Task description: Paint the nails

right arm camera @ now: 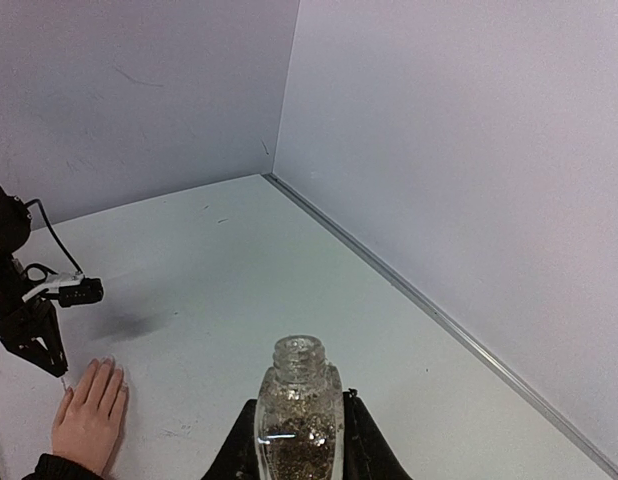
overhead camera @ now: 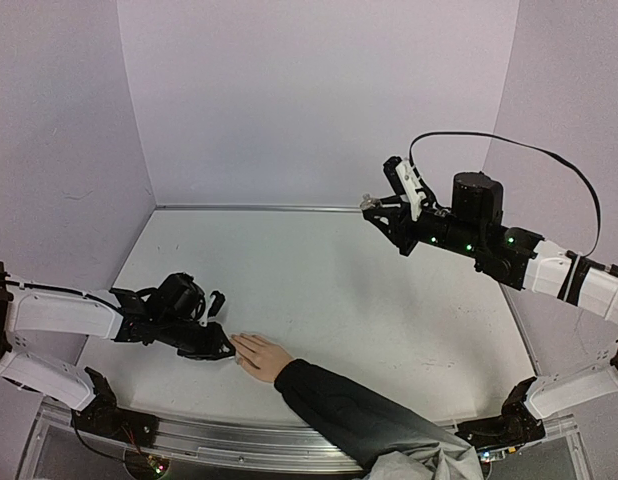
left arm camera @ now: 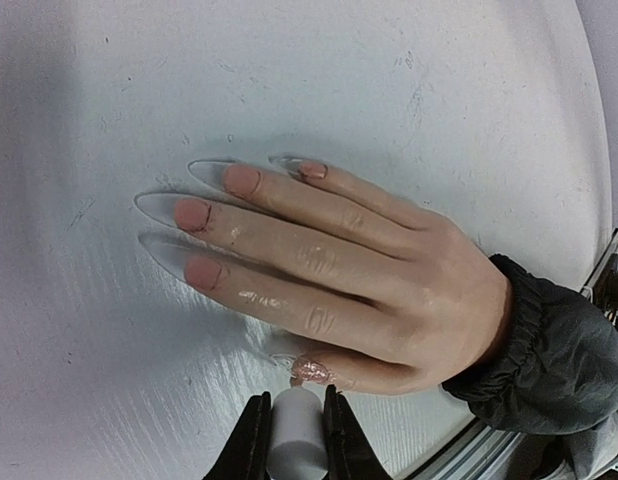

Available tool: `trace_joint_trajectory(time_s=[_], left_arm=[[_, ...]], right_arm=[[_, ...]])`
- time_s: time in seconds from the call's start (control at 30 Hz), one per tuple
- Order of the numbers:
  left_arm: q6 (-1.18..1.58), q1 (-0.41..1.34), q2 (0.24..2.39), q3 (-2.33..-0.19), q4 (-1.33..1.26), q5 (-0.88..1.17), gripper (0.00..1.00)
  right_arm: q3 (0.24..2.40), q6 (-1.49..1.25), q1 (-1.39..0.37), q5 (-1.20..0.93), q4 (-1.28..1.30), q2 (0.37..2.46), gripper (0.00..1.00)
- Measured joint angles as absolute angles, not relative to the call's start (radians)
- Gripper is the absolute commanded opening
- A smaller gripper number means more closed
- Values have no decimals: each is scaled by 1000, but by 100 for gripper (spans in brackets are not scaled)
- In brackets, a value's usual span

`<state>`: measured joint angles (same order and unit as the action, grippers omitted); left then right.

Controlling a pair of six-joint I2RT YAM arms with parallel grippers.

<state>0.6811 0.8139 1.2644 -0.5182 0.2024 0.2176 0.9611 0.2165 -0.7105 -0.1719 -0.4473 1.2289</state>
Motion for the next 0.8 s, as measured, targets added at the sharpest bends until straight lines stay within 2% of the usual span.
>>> trace_joint_trajectory(time_s=[0.8], left_arm=[[678, 815, 1268, -518, 172, 215, 0]], right_arm=[[961, 216, -710, -171, -447, 1240, 0]])
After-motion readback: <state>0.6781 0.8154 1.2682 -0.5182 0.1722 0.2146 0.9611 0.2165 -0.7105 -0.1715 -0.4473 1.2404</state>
